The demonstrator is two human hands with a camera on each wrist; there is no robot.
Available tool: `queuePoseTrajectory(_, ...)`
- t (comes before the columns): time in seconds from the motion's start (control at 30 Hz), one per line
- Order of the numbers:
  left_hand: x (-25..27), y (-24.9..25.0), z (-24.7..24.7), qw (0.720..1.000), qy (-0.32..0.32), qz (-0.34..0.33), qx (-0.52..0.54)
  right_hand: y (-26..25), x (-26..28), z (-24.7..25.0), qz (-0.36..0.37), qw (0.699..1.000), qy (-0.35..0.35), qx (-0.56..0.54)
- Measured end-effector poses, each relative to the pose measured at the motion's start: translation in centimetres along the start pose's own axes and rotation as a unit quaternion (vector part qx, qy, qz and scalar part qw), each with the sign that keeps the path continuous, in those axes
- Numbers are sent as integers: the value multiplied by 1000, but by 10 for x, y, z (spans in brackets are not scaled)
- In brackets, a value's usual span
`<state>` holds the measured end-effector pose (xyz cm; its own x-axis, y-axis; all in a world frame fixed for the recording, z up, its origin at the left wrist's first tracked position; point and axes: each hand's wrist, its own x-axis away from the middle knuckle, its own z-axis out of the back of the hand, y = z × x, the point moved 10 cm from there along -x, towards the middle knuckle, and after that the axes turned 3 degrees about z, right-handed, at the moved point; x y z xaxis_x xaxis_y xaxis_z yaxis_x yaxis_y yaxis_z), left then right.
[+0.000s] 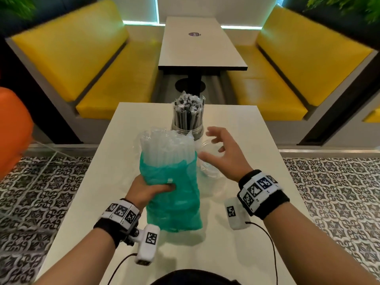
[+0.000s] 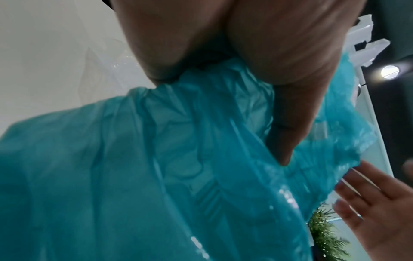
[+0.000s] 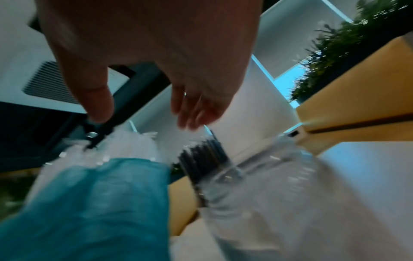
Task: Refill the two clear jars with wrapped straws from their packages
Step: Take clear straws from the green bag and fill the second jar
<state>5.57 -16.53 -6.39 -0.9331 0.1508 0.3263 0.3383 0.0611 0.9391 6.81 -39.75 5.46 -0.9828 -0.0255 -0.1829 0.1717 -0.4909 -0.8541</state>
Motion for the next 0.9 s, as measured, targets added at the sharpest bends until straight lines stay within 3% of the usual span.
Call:
queuePoseTrajectory(0.1, 4, 16, -8, 999, -21, -36, 6, -24, -2, -38, -22, 995, -78, -52)
queuePoseTrajectory(0.2, 6, 26, -12, 997, -33, -64, -3, -28, -4, -61, -34, 988, -83, -122)
queuePoseTrajectory(0.37, 7, 20, -8, 997, -44, -54, -19, -19, -6, -75, -89, 973, -139, -161)
queuePoseTrajectory(0.5, 6, 22, -8, 997, -56, -49, -33, -29, -10, -70, -77, 976, -139, -145)
queuePoseTrajectory(0.73, 6, 47, -8, 996, -46, -64, -46, -47, -21, -49, -55, 976, -80, -195)
queuePoseTrajectory(0.9, 7, 69, -7, 993, -23, -109, -48, -42, -13, -65, -66, 979, -144, -131)
